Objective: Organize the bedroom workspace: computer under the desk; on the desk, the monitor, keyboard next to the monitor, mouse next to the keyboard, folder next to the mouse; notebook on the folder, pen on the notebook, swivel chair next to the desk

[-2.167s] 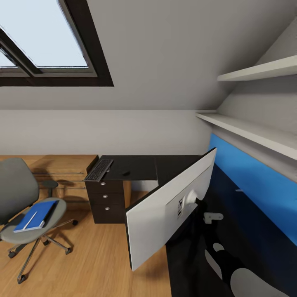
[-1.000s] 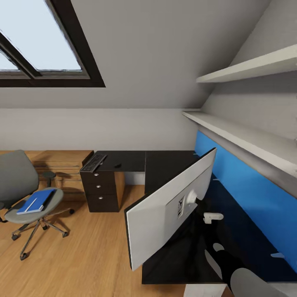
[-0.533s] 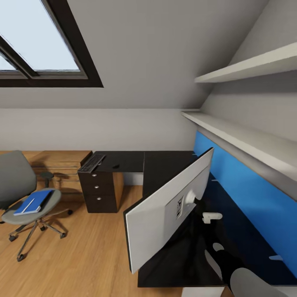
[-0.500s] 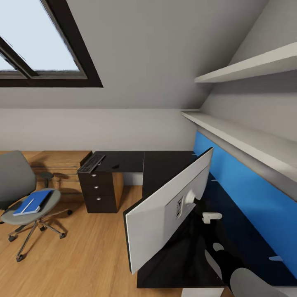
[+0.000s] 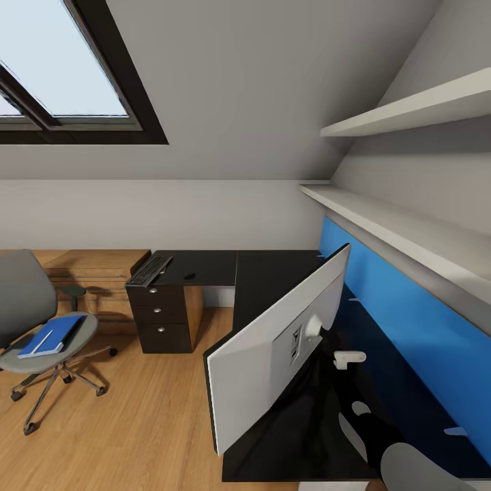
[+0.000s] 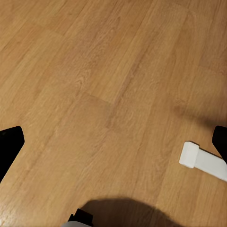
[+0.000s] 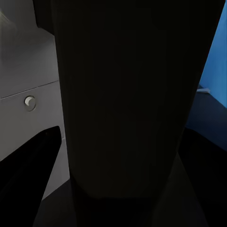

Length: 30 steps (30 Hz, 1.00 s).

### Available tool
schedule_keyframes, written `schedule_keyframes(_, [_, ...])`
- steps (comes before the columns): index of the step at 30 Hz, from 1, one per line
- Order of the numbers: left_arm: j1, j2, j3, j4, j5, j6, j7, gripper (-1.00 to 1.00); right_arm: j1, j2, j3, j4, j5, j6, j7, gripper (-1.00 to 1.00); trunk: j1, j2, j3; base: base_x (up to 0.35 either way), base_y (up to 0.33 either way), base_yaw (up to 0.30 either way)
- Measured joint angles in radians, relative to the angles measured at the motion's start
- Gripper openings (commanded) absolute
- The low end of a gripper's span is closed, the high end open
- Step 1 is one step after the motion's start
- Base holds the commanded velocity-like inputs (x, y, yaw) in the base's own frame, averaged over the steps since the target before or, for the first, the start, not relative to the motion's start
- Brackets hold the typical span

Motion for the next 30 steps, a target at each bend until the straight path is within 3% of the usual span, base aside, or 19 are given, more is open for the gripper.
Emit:
schedule_keyframes(11, [0.0, 0.0, 0.001, 0.0, 0.001, 0.0, 0.0, 1.0, 0.0, 0.008, 0.002, -0.001, 0.005, 0.002, -0.04, -1.0, 0.0, 0.0, 0.0, 0.0, -0.023, 0.0])
schedule_keyframes(30, [0.0, 0.0, 0.001, 0.0, 0.002, 0.0, 0.0, 1.0, 0.0, 0.0, 0.002, 0.002, -0.009, -0.002, -0.042, -1.0, 0.0, 0.0, 0.0, 0.0, -0.054, 0.0])
